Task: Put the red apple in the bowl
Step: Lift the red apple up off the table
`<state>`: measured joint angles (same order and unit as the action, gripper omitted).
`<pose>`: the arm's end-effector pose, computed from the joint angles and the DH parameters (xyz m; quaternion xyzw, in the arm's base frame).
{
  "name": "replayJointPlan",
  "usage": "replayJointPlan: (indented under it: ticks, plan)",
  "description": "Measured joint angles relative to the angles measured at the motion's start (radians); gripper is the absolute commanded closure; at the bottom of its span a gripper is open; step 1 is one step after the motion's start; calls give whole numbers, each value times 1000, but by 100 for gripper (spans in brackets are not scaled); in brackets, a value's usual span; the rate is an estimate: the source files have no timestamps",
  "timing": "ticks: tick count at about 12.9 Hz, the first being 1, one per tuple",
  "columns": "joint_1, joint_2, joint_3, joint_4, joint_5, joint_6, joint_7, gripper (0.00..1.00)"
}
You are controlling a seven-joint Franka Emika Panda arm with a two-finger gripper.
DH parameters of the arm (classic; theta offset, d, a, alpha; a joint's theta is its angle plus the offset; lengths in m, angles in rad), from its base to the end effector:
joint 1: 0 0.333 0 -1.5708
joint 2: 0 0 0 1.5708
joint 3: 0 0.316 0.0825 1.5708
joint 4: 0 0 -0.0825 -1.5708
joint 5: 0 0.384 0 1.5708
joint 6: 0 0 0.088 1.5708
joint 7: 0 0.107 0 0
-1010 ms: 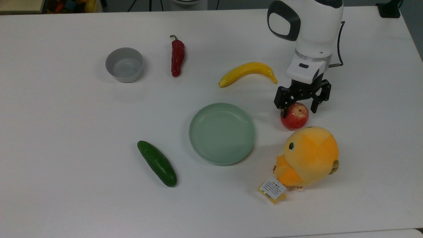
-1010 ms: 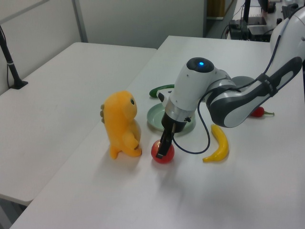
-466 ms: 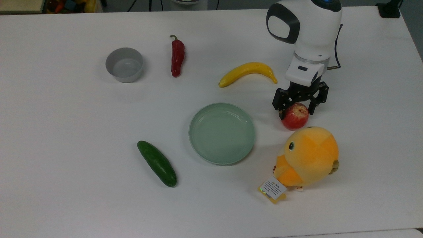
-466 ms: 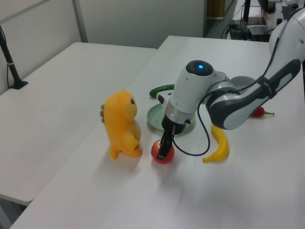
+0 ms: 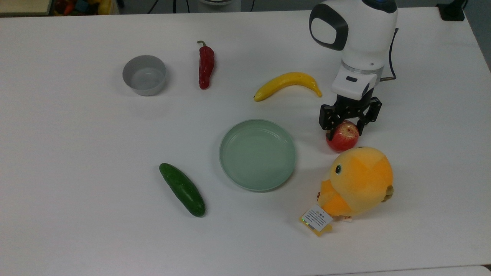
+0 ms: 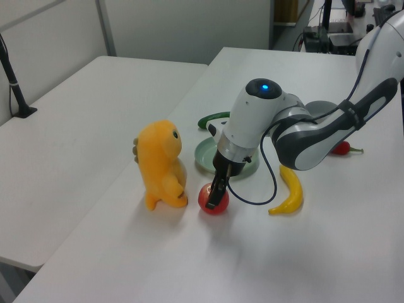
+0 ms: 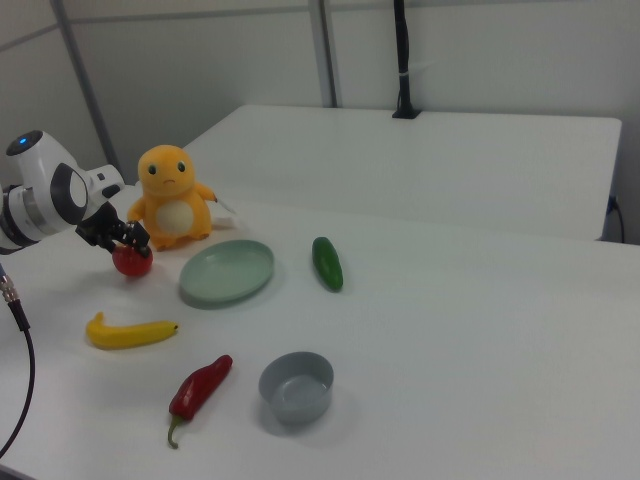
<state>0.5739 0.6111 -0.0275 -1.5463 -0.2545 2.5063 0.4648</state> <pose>0.6239 0.3858 0.3301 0.9713 0.1310 0.1983 0.0036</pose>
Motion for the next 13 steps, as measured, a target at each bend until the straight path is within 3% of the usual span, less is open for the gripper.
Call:
replayJointPlan:
  ticks: [3,9,13]
  plan:
    - [-3,-37,0,6,0,-63,1,50]
    - [-3,-224,0,19,54,-300,8,50]
    - [-32,-300,-4,19,65,-391,10,50]
